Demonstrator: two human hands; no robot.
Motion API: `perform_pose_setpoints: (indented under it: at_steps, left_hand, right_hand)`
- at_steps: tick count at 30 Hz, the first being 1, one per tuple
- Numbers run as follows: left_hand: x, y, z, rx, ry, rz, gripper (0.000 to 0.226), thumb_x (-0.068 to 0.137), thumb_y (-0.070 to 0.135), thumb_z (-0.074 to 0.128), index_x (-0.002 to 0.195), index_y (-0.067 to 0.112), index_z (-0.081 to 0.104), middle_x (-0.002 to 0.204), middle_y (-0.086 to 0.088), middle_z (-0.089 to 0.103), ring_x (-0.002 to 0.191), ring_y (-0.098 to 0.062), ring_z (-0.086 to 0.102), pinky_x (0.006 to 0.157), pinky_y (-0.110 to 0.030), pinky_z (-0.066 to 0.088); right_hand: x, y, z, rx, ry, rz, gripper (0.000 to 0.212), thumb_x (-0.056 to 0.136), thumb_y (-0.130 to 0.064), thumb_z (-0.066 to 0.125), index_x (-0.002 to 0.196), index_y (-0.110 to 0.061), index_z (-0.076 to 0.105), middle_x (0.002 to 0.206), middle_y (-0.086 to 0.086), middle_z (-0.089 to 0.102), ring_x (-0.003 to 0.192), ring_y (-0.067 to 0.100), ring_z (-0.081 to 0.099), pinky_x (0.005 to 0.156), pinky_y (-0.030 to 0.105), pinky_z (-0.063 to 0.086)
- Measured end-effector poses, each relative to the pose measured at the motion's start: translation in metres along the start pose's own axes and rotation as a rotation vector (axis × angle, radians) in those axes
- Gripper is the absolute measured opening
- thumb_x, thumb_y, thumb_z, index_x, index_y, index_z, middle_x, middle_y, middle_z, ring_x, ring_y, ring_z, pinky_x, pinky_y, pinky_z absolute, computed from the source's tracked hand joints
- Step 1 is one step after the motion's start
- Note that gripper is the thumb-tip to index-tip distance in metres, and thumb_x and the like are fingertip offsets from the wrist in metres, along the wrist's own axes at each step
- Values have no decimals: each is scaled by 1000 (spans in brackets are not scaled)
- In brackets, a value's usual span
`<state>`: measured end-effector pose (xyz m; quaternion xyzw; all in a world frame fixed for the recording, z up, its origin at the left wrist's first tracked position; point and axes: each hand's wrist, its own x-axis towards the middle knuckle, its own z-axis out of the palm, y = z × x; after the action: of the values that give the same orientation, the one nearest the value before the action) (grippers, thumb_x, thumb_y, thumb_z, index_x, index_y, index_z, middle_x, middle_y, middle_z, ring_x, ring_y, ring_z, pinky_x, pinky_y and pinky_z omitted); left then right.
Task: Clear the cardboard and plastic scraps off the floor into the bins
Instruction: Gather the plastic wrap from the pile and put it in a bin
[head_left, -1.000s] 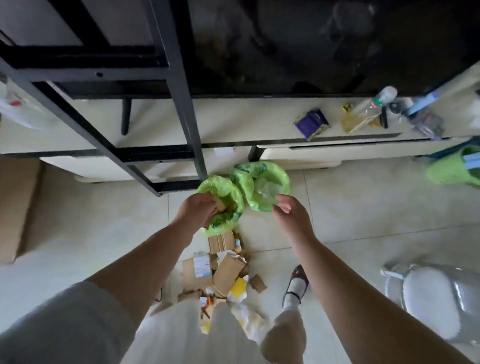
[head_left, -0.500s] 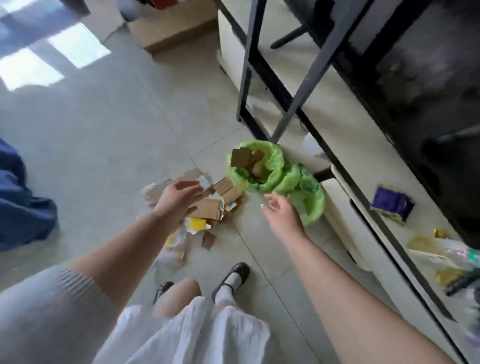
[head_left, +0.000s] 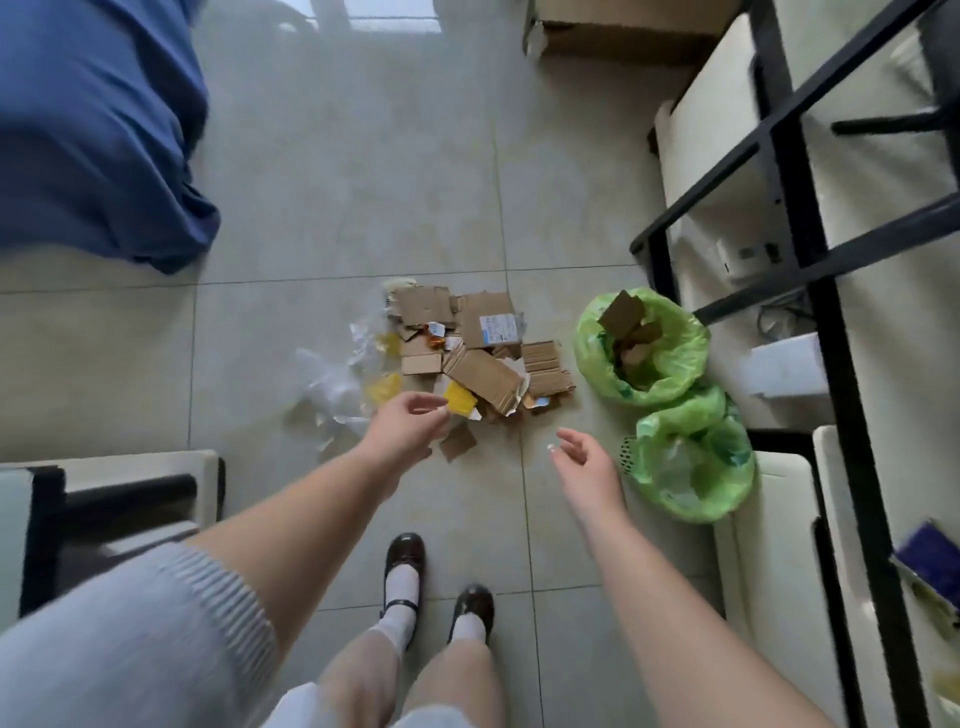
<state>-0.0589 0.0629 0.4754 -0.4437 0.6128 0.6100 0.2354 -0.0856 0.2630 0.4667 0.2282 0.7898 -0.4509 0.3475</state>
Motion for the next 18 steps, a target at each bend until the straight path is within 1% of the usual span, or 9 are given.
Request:
perform_pose_setpoints:
  at_steps: [2,4,6,7,9,10,12,15,18]
  left_hand:
    - [16,-16,-13,22,9,15,25,90,21,58,114,14,59,110,-4,63,89,-11,60,66,-23,46]
    - [40,-33,-24,61,18,21,24,90,18,57,114,13,58,108,-3,62,82,-7,58,64,-21,45]
    - [73,-52,-32,118,24,11,25,90,16,56,115,12,59,109,-4,62,80,-6,57,63,-19,45]
    - [93,-63,-34,148,27,3,26,90,17,56,115,12,59,110,-6,63,83,-9,58,66,-21,46]
    - [136,-84,-34,208,29,-5,26,88,19,58,113,12,60,113,-7,64,96,-18,61,78,-28,50]
    - [158,-94,-32,243,24,1,25,88,19,58,112,12,60,115,-6,64,101,-20,61,83,-31,50]
    - [197,-114,-28,306,-4,24,26,89,19,57,113,12,60,116,-5,63,104,-19,59,90,-31,49]
    - [252,-153,-23,362,-1,47,28,89,19,56,116,11,59,119,-6,62,108,-19,58,96,-33,48]
    - [303,-200,-22,460,70,54,27,89,17,55,115,12,59,118,-6,63,108,-20,59,95,-33,48]
  right_hand:
    - [14,2,25,-28,-22,-19,32,92,-16,55,124,-15,54,128,7,56,104,13,52,84,23,36]
    - [34,8,49,-67,-54,-23,32,92,-17,55,124,-17,54,128,7,56,106,14,53,85,24,36]
    - [61,17,73,-135,-76,-19,33,91,-20,55,124,-19,54,130,6,55,110,16,54,85,25,37]
    - [77,22,83,-165,-82,-26,33,91,-21,56,124,-20,54,131,6,55,113,18,54,86,25,37]
    - [110,32,100,-240,-89,-48,33,91,-22,56,125,-20,54,132,5,55,117,19,53,86,25,38]
    - [127,38,109,-291,-92,-60,34,91,-23,56,125,-21,54,131,4,55,117,19,53,85,26,38]
    - [157,53,127,-407,-109,-84,35,91,-26,55,127,-23,53,132,3,54,118,19,52,86,27,40]
    - [205,81,156,-581,-156,-137,41,91,-28,56,131,-23,50,137,2,50,122,18,49,94,30,41]
    - [257,112,187,-766,-182,-247,48,89,-29,58,135,-21,46,140,2,46,126,18,46,101,33,39]
